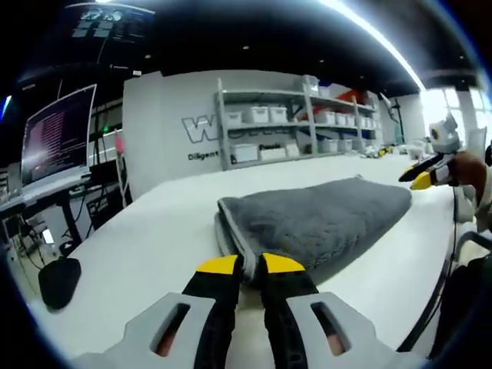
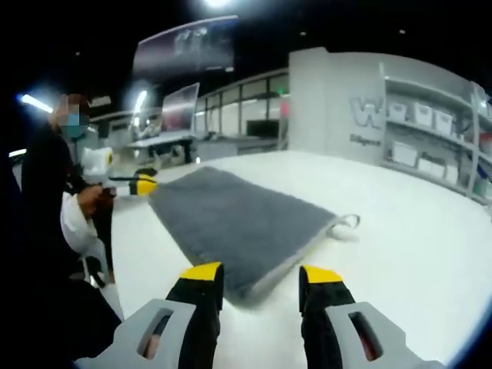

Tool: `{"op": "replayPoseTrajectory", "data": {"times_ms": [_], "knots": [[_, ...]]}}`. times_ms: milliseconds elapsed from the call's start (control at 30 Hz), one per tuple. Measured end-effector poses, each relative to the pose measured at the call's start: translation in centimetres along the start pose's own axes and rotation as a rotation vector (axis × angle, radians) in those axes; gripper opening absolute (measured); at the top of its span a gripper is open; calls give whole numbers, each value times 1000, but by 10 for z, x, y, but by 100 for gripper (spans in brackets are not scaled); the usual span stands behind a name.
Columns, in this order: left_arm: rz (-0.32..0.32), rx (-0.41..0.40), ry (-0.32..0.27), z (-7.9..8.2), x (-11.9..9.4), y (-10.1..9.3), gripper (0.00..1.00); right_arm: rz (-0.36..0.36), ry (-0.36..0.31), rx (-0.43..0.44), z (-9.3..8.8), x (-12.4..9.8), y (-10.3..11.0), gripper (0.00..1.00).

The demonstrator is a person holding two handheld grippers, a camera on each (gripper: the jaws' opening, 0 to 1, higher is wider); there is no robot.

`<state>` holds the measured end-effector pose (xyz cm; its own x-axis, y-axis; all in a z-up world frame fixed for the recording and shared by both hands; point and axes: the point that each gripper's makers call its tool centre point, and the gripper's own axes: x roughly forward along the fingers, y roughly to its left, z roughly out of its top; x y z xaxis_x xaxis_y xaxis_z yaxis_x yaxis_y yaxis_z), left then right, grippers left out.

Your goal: Open the folded towel by lifting each exposed corner and separating the folded layers until the towel lies flat within the target outline without major curled edges

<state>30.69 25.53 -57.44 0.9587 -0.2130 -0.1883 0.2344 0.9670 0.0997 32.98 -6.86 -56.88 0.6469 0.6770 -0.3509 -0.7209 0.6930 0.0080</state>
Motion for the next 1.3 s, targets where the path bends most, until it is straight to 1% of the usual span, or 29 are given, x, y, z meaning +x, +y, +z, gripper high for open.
{"op": "replayPoseTrajectory", "data": {"times_ms": [33,67,200,300,533,700,867,900,933,1000,1100,1200,1300], "knots": [[-6,-6,12,-2,0,-1,8,5,7,22,-2,0,3,27],[-6,-5,14,-3,0,0,8,1,23,50,-4,1,3,27],[-16,-29,21,-4,-2,2,7,-1,38,42,-8,3,5,27],[-21,-45,29,-6,-2,2,7,4,52,55,-11,4,6,27],[-25,-75,26,-5,-5,4,6,9,68,58,-17,6,8,23],[-18,-84,23,-3,-6,6,5,17,67,70,-17,5,11,18],[-11,-96,21,-2,-8,8,5,9,68,81,-19,5,12,14],[-9,-96,20,0,-9,8,5,7,64,82,-19,4,13,9],[-4,-92,16,1,-9,9,5,2,52,78,-16,2,13,8],[2,-95,7,5,-12,12,5,12,27,96,-11,-1,16,6],[9,-96,-3,10,-15,16,4,24,15,104,-9,-3,21,5],[24,-100,-2,8,-16,22,4,44,24,112,-12,-2,30,5],[33,-114,15,1,-15,27,4,52,35,118,-18,-1,36,5]]}}
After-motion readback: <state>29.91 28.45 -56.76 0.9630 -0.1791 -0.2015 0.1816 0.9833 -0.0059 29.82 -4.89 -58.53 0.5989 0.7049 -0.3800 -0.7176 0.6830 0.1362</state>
